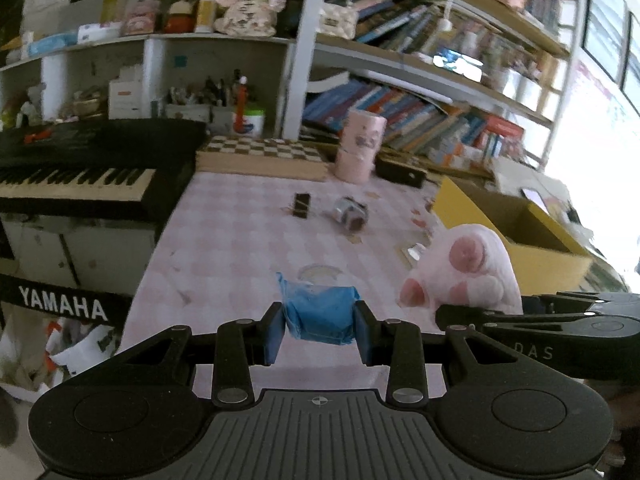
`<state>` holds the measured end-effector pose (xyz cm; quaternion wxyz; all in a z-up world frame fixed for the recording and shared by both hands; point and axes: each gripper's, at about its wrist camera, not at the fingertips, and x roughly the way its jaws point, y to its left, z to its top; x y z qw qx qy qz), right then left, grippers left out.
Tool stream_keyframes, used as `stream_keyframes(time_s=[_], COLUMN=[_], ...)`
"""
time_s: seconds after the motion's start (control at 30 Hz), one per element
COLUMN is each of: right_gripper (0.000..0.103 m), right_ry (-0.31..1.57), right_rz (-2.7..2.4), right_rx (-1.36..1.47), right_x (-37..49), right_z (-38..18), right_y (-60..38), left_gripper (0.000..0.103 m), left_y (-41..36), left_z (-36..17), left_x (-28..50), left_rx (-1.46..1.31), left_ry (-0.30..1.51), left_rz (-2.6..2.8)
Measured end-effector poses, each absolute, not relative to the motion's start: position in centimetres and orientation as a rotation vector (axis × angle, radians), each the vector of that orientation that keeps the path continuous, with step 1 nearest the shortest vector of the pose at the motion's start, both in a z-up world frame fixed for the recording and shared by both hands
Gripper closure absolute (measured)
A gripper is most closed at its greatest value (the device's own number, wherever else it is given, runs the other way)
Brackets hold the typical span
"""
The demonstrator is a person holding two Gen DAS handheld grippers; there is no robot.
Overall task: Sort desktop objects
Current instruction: 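Carry the blue object and pig plush with both tools to the yellow box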
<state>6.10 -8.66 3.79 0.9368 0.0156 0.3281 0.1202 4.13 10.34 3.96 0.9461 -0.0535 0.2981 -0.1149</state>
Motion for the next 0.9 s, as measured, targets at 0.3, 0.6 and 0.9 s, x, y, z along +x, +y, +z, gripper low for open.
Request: stream_keyframes(time_s=[0.3,0.6,0.9], right_gripper=[0.05,0.05,0.05], right_ry=[0.719,0.771,0.793], right_rz=[0.152,0.015,-0.104], right_rx=[0.081,0.126,0.197], right_x=[0.5,-3.4,-5.7], right_z=[2.4,1.4,0.7], right_y=[-9.7,-12.8,-15.7], left_gripper=[0.068,0.068,0.069], left_y=[8.5,5.0,1.6], left_z=[3.3,2.2,1.6], left_x=[1.5,0.6,0.5], left_rx=[-0.058,-0.019,0.034], left_ry=[0.642,0.691,0.719], left_rz=[-0.343,-0.491,-0.604])
